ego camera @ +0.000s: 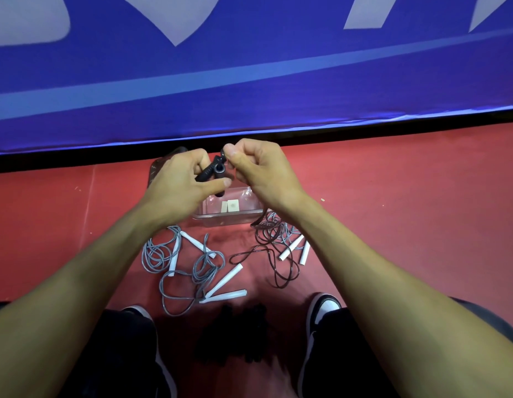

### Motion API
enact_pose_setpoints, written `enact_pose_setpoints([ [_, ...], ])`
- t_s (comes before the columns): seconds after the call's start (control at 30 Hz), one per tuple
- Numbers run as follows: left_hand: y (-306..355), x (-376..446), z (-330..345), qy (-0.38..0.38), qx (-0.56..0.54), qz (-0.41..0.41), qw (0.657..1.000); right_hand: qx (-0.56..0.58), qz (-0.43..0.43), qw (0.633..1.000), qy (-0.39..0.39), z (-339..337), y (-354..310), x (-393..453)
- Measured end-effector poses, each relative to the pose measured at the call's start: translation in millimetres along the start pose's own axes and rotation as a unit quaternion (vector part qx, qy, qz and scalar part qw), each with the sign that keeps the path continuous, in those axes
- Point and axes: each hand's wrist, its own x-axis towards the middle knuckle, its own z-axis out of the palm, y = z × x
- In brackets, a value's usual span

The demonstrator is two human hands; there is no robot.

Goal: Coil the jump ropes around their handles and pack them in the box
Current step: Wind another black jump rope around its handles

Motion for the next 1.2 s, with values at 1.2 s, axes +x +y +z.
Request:
enact_pose_setpoints([
  [1.2,5,-3,1,-0.167,-0.293,-0.040,0.941,0.136,0.098,0.985,0.049,-7,8,3],
])
